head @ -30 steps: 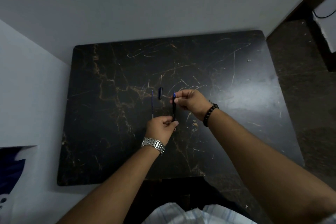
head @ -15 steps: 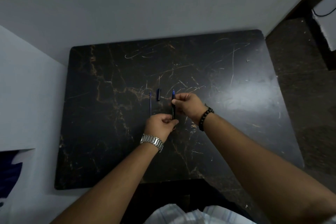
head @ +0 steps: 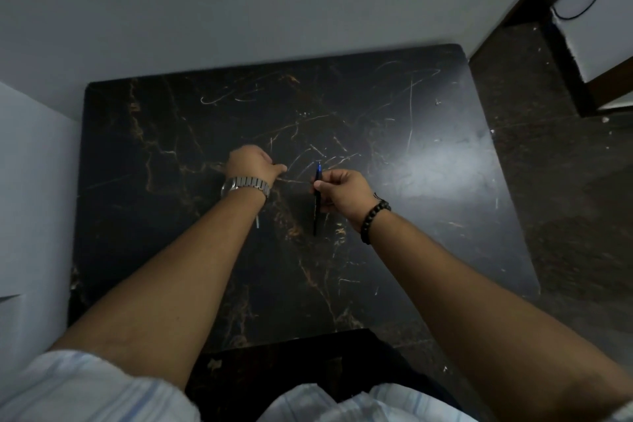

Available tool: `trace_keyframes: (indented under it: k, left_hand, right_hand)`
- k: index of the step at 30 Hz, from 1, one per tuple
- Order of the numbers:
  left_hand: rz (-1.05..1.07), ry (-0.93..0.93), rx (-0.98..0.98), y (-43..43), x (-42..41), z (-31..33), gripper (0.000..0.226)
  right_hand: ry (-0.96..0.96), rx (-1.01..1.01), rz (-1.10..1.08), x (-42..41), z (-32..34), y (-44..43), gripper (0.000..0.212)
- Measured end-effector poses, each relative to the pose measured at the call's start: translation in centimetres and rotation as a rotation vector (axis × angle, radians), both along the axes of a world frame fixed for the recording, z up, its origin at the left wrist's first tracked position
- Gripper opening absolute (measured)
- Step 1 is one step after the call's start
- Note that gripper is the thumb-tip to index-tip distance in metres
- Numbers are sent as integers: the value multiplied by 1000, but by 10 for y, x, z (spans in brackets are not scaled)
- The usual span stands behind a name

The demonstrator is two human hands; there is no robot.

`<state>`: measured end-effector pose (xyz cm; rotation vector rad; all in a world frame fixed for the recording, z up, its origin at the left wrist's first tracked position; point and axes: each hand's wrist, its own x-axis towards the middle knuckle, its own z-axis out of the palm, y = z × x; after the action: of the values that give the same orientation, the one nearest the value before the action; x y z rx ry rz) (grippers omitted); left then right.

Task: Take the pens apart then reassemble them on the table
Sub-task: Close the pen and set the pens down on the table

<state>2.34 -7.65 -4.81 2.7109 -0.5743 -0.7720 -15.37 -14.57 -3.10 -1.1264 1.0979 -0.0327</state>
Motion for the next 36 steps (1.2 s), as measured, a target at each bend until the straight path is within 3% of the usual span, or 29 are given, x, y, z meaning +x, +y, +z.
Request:
trace_keyframes:
  k: [4, 8, 11, 14, 15, 17, 29, 33, 36]
  left_hand:
    - [-131, -10, 186, -7, 7, -13, 38]
    - [-110, 16, 135, -6, 5, -13, 24]
    - [171, 308, -256, -6, -4, -6, 9]
    - [417, 807, -686, -5, -14, 9, 10]
    - [457, 952, -800, -3, -18, 14, 14]
    - [461, 1066, -904, 2, -24, 23, 19]
    - [181, 936, -773, 11, -32, 27, 27]
    - [108, 945, -767, 11, -37, 22, 23]
    - [14, 967, -667, 11, -43, 18, 20]
  right_hand:
    - [13, -5, 0, -6, 1, -1, 12]
    - [18, -1, 22, -13, 0, -3, 17]
    - [27, 7, 69, -14, 0, -2, 20]
    - [-3, 62, 119, -12, 8, 2, 22]
    - [-15, 66, 139, -11, 9, 3, 22]
    - [-43, 43, 174, -9, 12, 5, 20]
    - [-126, 25, 165, -4, 12, 0, 19]
    - [-214, 276, -13, 1, 11, 5, 23]
    - [-203, 483, 21, 3, 18, 4, 56]
